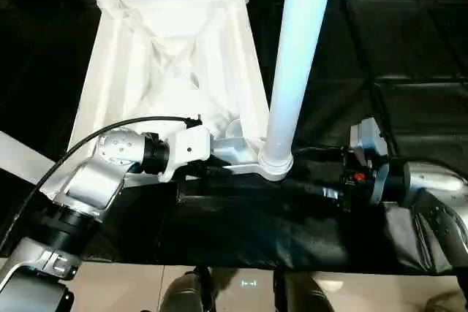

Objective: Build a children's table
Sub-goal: Rotate leg to tighten

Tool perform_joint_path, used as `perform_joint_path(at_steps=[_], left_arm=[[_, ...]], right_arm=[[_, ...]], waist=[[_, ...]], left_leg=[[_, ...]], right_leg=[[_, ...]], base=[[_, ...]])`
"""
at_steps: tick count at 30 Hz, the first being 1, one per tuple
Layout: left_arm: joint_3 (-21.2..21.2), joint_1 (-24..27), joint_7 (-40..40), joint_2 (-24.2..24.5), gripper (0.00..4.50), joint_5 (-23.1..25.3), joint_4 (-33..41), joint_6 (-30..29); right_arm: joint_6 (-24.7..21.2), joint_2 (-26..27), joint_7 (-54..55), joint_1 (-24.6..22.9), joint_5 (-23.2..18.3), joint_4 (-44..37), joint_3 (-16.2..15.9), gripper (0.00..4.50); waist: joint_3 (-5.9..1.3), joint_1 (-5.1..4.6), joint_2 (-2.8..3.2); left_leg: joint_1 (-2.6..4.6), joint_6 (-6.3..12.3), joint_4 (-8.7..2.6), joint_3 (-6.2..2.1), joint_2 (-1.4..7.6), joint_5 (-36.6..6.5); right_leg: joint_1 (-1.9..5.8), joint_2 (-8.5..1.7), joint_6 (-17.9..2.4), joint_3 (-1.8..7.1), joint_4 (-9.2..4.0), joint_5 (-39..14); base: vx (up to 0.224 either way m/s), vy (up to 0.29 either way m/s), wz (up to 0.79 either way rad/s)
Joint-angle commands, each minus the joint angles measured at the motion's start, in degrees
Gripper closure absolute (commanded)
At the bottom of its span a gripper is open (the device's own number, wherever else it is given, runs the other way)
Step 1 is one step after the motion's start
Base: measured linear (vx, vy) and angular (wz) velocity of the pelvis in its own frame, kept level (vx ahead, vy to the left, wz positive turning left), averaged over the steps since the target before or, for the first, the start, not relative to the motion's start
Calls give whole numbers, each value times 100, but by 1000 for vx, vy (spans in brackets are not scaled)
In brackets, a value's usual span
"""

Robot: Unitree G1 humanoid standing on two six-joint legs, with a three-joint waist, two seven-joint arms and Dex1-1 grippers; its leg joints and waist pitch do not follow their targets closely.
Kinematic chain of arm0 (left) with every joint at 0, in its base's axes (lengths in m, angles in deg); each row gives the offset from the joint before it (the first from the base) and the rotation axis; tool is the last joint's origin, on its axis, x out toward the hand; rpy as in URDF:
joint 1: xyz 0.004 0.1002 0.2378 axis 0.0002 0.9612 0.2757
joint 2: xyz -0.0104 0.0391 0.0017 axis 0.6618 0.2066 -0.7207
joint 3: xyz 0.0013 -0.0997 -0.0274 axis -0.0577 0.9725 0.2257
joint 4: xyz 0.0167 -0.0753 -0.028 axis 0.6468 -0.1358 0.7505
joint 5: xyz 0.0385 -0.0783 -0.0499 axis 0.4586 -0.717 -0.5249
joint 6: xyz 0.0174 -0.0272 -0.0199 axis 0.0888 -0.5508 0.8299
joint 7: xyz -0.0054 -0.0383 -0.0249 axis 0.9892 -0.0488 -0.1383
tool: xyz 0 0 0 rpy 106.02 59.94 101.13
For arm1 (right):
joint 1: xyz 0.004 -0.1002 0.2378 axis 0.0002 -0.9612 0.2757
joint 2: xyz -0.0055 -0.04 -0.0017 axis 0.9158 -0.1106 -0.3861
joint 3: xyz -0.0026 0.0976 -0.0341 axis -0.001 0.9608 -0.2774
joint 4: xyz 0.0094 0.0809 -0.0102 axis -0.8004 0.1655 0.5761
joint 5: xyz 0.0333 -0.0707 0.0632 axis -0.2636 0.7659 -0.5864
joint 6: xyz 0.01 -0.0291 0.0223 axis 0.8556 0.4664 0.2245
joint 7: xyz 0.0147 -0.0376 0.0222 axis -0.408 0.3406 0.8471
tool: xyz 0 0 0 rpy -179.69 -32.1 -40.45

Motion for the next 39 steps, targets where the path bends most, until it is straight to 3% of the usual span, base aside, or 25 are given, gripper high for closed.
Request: perform_joint_path(at_steps=[1,2,15,25,26,30,34,35,39], left_arm=[[-345,13,-294,20,450,150,-11,127],[-342,17,-301,38,450,145,-13,135],[-322,59,-289,117,450,170,-29,158],[-320,75,-224,106,450,189,-18,129],[-317,80,-202,99,450,195,-14,113],[-268,90,61,-31,450,209,73,-111],[-158,163,590,-303,450,207,278,-583],[-140,169,718,-385,450,210,317,-710],[-162,206,1203,-728,450,289,560,-1166]], right_arm=[[-86,15,-150,41,-114,-2,-166,118],[-95,-2,-197,46,-134,1,-194,123],[-107,26,-367,103,-167,52,-326,242],[-169,143,-205,-24,-200,-131,-386,323],[-176,172,-152,-43,-197,-146,-383,338],[-200,506,477,-135,-107,-245,-310,370],[-265,973,1281,-217,44,-356,-237,411],[-266,1075,1468,-225,103,-374,-224,419],[-339,1579,2290,-291,235,-454,-176,442]], waist=[[-340,-20,-64],[-342,-25,-91],[-361,-30,-110],[-372,-20,-97],[-397,-17,-91],[-402,-5,-81],[-417,28,25],[-421,30,-3],[-462,39,-24]], left_leg=[[105,871,-319,-97,317,-110],[105,880,-319,-93,317,-110],[103,894,-314,-89,318,-82],[96,952,-301,-86,318,35],[103,938,-297,-86,317,29],[112,904,-299,-85,328,82],[132,705,-309,-88,324,-77],[132,630,-316,-86,323,-106],[111,552,-302,-86,305,-26]], right_leg=[[339,-457,-1741,240,-282,149],[338,-458,-1746,241,-286,148],[341,-459,-1722,242,-287,26],[336,-461,-1754,240,-264,188],[344,-461,-1760,237,-263,158],[328,-461,-1768,241,-257,185],[314,-457,-1790,233,-283,-47],[318,-449,-1786,236,-282,-38],[341,-455,-1774,245,-262,165]], base=[[0,0,0],[0,0,0],[0,0,0],[0,0,0],[0,0,0],[0,0,0],[0,0,0],[0,0,0],[0,0,0]])
